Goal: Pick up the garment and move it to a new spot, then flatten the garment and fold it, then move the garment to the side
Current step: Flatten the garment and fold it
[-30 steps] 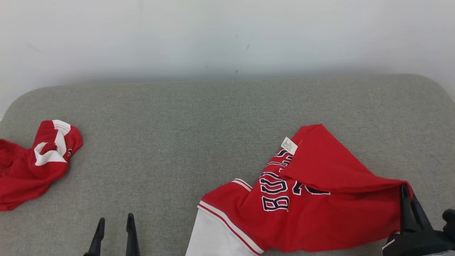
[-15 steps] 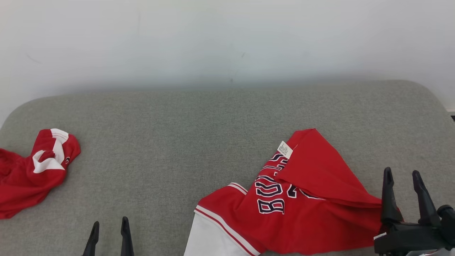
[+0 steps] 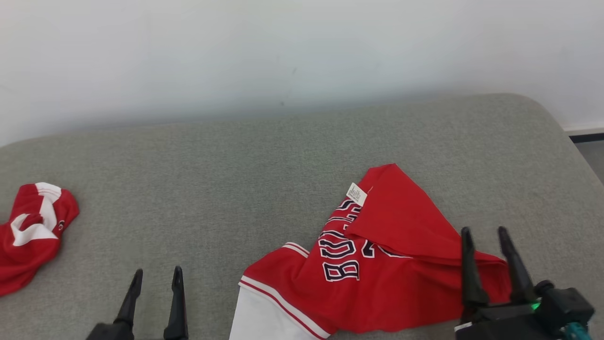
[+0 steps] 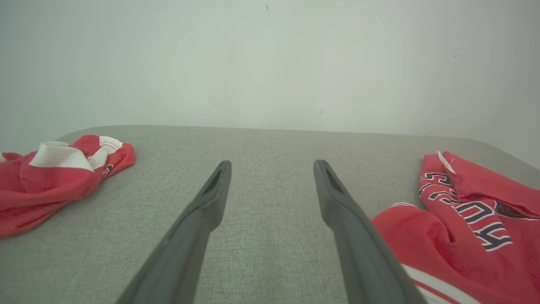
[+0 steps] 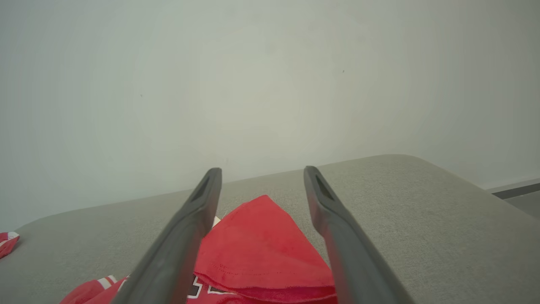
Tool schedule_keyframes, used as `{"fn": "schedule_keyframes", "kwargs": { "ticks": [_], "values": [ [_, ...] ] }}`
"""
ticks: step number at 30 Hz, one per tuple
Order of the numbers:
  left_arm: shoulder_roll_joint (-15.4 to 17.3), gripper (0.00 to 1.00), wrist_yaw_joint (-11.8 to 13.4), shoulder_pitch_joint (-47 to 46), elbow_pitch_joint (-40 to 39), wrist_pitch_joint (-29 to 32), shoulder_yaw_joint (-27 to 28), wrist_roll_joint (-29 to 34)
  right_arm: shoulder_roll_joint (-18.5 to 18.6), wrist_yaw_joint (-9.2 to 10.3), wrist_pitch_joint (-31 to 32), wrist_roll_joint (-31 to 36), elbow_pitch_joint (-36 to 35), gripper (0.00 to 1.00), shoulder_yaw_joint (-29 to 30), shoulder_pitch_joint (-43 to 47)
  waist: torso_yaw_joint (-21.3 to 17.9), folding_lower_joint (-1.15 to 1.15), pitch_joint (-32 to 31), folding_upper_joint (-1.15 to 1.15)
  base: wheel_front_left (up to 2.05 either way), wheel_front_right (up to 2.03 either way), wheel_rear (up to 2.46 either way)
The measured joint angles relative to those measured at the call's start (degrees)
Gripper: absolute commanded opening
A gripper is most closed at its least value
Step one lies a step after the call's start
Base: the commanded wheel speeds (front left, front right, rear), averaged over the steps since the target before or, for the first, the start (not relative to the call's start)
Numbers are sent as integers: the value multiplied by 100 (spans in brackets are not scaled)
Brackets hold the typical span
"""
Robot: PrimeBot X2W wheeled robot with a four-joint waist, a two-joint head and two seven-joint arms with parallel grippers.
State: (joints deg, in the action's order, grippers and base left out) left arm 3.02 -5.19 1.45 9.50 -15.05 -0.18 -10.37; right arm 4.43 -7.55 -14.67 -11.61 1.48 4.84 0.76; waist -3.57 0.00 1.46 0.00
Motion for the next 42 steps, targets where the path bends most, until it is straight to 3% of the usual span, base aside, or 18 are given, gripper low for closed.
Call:
{"fn": "schedule_keyframes", "kwargs": {
  "ticks": [8, 17, 27, 32, 38, 39, 41, 42],
  "values": [
    [83, 100, -127, -439, 143, 1, -23, 113, -49, 0, -33, -43, 200, 100, -610, -24, -232, 0, 147, 0, 0, 0, 0],
    [237, 100, -191, -800, 535, 0, -300, 172, -109, 0, -45, 22, 495, 100, -849, -63, -382, 0, 334, 0, 0, 0, 0],
    [690, 100, -224, -1886, 1556, 231, -1601, -120, -137, 0, -46, 63, 468, 100, -992, -259, -693, 0, 550, 0, 0, 0, 0],
    [947, 100, -233, -2343, 2102, 560, -2536, -485, -141, 0, -46, 30, 441, 100, -994, -302, -933, 0, 710, 0, 0, 0, 0],
    [1220, 100, -234, -2538, 2551, 967, -3239, -788, -142, 0, -45, 2, 414, 100, -969, -303, -1111, 1, 805, 1, 0, 0, 0],
    [1234, 95, -234, -2566, 2595, 1051, -3325, -883, -142, 0, -45, 2, 410, 100, -962, -303, -1127, 1, 810, 0, 0, 0, 0],
    [1276, 35, -234, -2644, 2637, 1070, -3478, -1044, -142, 0, -46, 3, 398, 100, -938, -303, -1132, 1, 809, 0, 0, 0, 0],
    [1281, 0, -235, -2671, 2659, 1015, -3488, -1081, -142, 0, -46, 3, 390, 100, -921, -300, -1125, 1, 801, 0, 0, 0, 0]
  ]
}}
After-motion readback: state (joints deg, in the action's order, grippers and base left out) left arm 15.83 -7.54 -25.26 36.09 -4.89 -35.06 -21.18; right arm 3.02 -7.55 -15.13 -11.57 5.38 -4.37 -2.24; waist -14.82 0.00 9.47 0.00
